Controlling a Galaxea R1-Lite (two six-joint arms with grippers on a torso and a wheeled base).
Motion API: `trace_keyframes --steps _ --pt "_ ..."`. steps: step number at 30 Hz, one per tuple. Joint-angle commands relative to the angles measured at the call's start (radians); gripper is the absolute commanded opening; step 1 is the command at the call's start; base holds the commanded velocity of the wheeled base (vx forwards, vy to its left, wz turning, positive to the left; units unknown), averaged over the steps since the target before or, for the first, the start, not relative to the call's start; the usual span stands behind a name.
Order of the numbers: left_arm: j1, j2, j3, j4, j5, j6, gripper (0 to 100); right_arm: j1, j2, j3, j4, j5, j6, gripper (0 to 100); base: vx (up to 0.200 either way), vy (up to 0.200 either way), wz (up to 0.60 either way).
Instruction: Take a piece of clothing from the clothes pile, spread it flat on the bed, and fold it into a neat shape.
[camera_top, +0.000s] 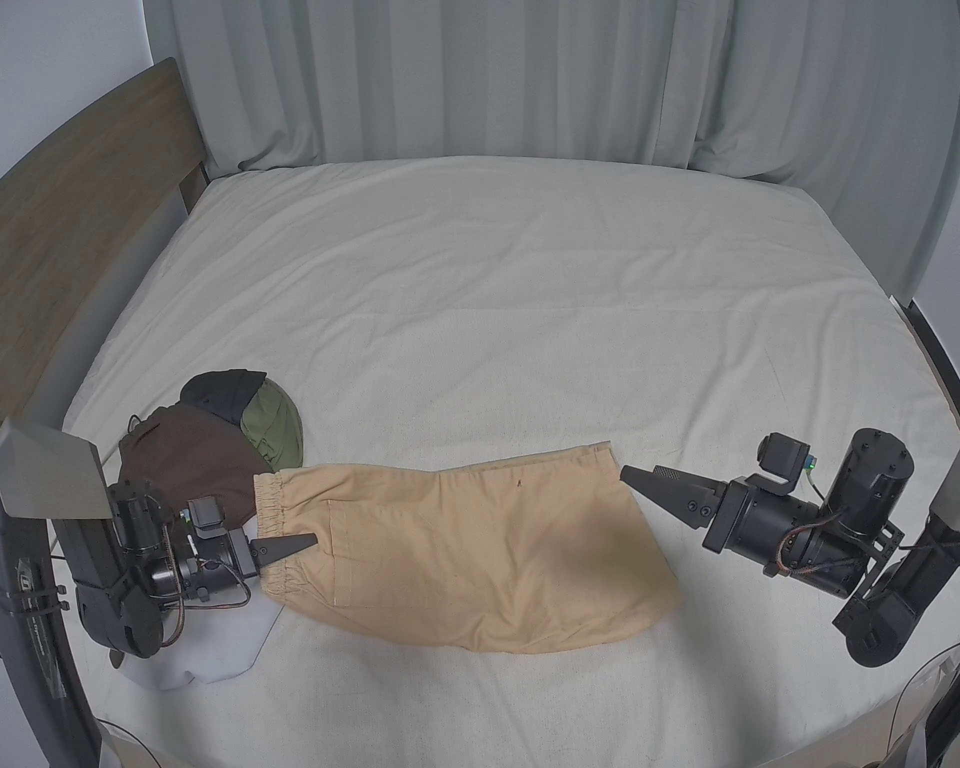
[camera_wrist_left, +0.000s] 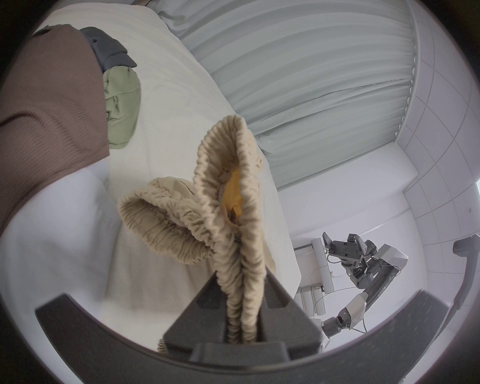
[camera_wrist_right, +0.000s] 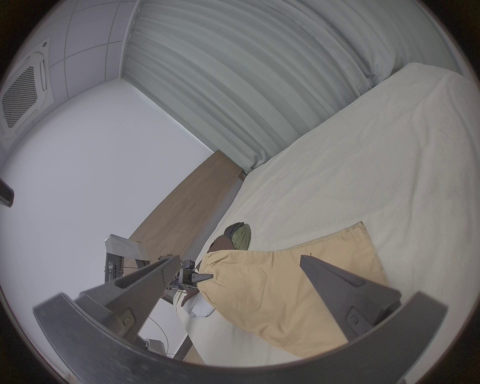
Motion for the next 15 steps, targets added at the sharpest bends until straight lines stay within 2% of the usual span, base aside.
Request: trace_keyframes --steps 1,10,15 --pt "-0.019 -0.025 -0.002 0.000 0.002 -0.004 0 0.001 0.000 0.000 0.000 0.001 0.000 100 0.000 0.000 0.00" --pt "-0.050 -0.043 -0.005 0.000 0.008 -0.005 0 -0.002 0.000 -0.002 -0.001 0.001 0.000 100 0.000 0.000 0.00" --pt "-0.093 -0.049 -0.005 -0.001 0.084 -0.001 0 -0.001 0.000 0.000 -0.001 0.001 -0.001 100 0.000 0.000 0.00"
